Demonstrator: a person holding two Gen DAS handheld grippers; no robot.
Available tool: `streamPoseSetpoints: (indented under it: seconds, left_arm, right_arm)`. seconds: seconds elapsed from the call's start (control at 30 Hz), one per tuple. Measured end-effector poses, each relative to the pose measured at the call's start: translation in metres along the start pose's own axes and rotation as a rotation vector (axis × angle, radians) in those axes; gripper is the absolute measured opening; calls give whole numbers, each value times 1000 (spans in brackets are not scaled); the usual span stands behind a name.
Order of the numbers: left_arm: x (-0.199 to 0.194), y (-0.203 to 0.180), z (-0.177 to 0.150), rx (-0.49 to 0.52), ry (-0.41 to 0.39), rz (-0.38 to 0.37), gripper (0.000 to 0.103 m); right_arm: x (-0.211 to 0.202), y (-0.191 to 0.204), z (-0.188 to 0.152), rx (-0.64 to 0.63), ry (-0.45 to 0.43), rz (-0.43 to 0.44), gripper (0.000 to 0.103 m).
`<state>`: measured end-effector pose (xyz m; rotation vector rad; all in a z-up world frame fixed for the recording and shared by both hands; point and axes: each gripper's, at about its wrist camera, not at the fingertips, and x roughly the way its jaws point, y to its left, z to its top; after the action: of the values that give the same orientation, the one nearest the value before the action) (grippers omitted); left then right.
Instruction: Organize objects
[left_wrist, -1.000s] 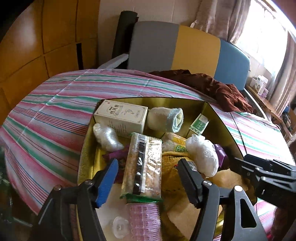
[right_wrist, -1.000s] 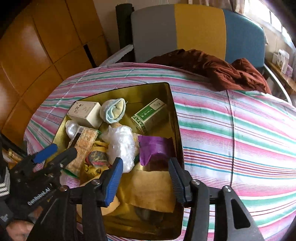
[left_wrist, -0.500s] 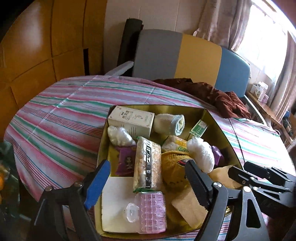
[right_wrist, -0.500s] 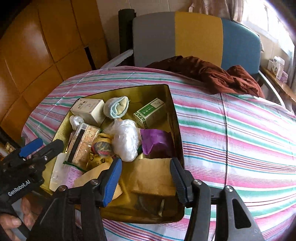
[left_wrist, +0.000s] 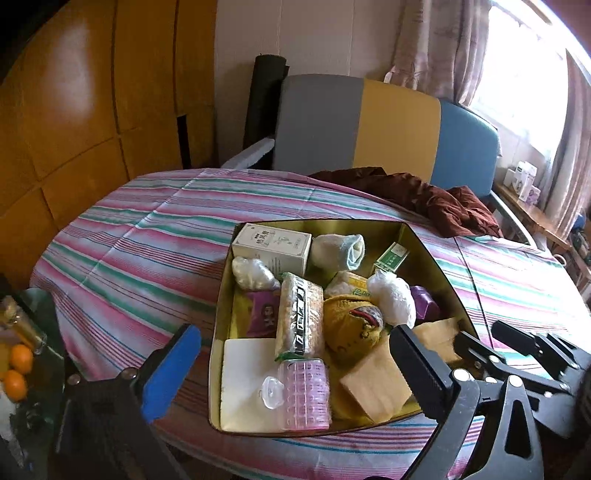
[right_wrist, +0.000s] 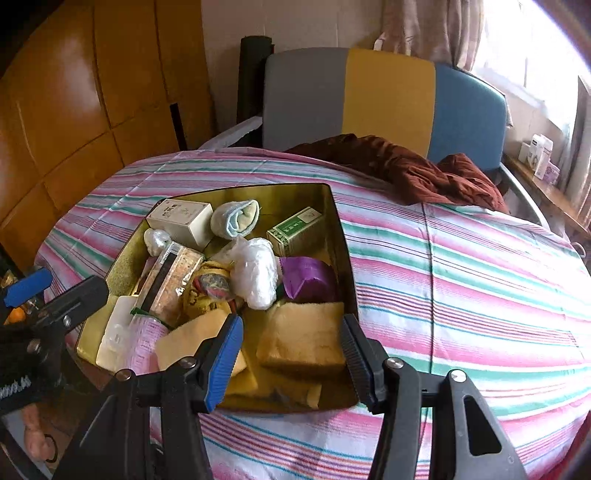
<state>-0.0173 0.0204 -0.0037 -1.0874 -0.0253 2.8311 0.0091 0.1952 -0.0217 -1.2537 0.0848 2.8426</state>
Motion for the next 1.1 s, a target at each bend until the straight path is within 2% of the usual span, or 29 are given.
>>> streamPoseSetpoints:
  seconds: [0.17,0.37,0.7,1.1]
  left_arm:
    - [-13,-8,1,0,-38,53,103]
    - [-32,-16,-1,22,-101,44,103]
    - [-36,-19,-3,33,-93,-7,103]
    - [-24,-11,-5,0,-61,-18,103]
  right_arm:
    - [-15,-9,-9,20,-23,-20,55]
    - [-17,-14,-14,37,-21,-26,55]
    - [-14,-3,-13,4,-16,-22,55]
    - [-4,4,-10,-17,2,-22,55]
